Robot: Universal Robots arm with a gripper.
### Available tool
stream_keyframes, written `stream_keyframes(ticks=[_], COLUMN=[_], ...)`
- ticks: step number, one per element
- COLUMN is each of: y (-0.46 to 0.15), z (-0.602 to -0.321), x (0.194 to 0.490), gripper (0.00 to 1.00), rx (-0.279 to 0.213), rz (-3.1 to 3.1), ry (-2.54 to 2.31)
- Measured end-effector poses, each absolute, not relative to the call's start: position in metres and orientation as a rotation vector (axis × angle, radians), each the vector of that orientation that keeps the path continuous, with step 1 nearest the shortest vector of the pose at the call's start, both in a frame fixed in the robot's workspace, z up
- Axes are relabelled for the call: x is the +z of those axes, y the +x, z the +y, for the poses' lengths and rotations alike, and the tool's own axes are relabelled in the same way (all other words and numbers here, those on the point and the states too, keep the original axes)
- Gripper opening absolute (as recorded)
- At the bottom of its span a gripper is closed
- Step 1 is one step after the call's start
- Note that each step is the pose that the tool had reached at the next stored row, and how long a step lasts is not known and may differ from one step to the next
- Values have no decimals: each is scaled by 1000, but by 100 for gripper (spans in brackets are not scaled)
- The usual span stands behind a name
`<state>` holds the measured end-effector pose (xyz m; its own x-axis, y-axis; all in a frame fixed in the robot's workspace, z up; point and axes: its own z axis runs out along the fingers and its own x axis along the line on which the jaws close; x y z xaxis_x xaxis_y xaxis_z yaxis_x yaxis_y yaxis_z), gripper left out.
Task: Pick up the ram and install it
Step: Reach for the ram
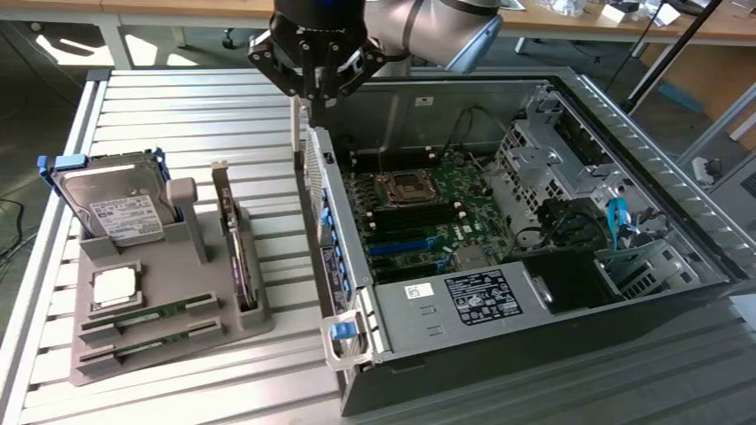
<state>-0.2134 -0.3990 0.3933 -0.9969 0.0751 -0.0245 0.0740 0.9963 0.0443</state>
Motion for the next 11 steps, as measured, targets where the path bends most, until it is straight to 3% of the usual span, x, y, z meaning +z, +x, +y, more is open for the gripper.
stream_keyframes(ticks=[11], y=[-242], z=[-399], x=[393], gripper=[11], rx=[68], rz=[3113], ry=[116])
